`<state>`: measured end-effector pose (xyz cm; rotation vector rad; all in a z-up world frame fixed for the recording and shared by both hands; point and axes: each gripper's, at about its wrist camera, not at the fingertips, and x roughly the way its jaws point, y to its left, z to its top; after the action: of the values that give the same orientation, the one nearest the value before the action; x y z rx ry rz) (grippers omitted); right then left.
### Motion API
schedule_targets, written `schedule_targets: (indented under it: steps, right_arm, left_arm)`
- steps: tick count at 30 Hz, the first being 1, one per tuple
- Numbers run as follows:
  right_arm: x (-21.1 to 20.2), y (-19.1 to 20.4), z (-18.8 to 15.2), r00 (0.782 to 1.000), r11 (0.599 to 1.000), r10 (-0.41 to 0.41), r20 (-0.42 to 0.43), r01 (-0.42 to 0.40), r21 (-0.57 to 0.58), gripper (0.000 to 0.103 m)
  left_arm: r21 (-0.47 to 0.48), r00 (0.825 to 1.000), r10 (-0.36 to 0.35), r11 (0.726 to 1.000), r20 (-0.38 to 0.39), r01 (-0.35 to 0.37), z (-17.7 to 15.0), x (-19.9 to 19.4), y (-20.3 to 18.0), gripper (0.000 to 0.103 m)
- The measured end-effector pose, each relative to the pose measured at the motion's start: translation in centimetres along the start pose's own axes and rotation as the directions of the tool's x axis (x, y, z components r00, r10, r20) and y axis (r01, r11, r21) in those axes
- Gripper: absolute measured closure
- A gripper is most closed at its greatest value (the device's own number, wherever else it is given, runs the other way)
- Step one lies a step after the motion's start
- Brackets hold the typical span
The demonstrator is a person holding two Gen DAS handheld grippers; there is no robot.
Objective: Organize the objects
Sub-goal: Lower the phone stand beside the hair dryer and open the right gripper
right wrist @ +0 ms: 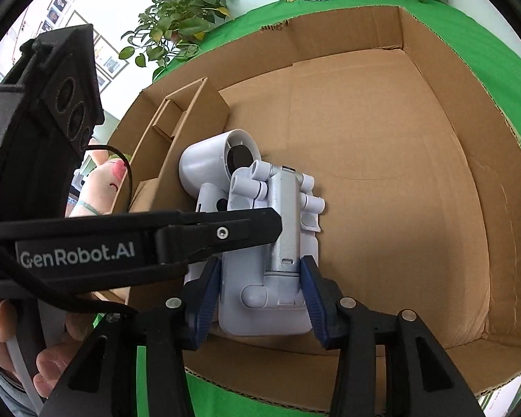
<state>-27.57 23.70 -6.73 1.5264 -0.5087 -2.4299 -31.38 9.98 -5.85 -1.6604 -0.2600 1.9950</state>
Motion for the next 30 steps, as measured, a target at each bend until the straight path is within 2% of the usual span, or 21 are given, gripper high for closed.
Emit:
schedule_targets:
  steps: [4,7,12,15,17,18,20,21,23,25,27,30]
  right_arm:
    - [-0.1,0.1,-0.2,1.0,1.0,-0.03,0.001,0.03,0.005,0.059]
    - [0.0,0.5,-0.1,0.998,0.998,-0.057,-0.007,0.057,0.0,0.059]
    - [1.0,1.3,-0.2,0.997,0.997,-0.073,-0.037,0.073,-0.003,0.056]
    - [0.8,1.6,-0.4,0.997,0.997,-0.075,-0.029,0.074,-0.032,0.052]
    - [0.3,1.5,-0.3,0.994,0.992,-0.113,0.007,0.113,-0.048,0.051]
    - [0.2,1.3,-0.3,0.992,0.991,-0.123,0.008,0.124,-0.048,0.052]
    - [0.6,1.1,-0.2,0.99,0.989,-0.143,0.001,0.143,-0.049,0.061]
    - [1.0,1.1,-0.2,0.987,0.986,-0.159,-0.009,0.158,-0.06,0.071]
    - [1.2,1.5,-0.2,0.986,0.982,-0.169,0.004,0.169,-0.084,0.073]
    - [1.6,2.2,-0.2,0.984,0.977,-0.181,0.004,0.18,-0.11,0.08]
    - [1.7,2.8,-0.4,0.979,0.966,-0.201,0.019,0.201,-0.16,0.08]
    - [1.8,3.3,-0.7,0.981,0.959,-0.191,0.023,0.191,-0.208,0.08]
  left_arm:
    - [-0.009,1.0,0.005,1.0,0.017,-0.005,-0.4,-2.2,0.1,0.083]
    - [0.035,0.995,0.037,0.999,0.091,-0.041,-1.0,-4.7,0.1,0.082]
    - [0.047,0.967,0.146,0.986,0.207,-0.159,-3.8,-8.7,2.5,0.082]
    - [0.005,0.942,0.261,0.964,0.212,-0.268,-4.7,-9.0,5.0,0.082]
    - [-0.003,0.941,0.281,0.958,0.189,-0.285,-5.5,-8.4,6.2,0.082]
    - [0.004,0.941,0.285,0.957,0.184,-0.291,-5.8,-8.2,6.4,0.082]
    - [0.03,0.935,0.294,0.952,0.196,-0.306,-6.4,-8.1,5.9,0.082]
    - [0.03,0.938,0.291,0.953,0.189,-0.302,-6.5,-7.7,5.7,0.082]
    - [0.02,0.939,0.298,0.952,0.174,-0.306,-6.6,-7.4,5.4,0.082]
    - [0.013,0.939,0.301,0.951,0.169,-0.308,-7.0,-7.4,5.1,0.082]
    - [-0.001,0.944,0.291,0.956,0.158,-0.295,-7.3,-7.1,4.9,0.082]
    - [-0.018,0.948,0.279,0.96,0.153,-0.279,-7.6,-6.8,4.8,0.082]
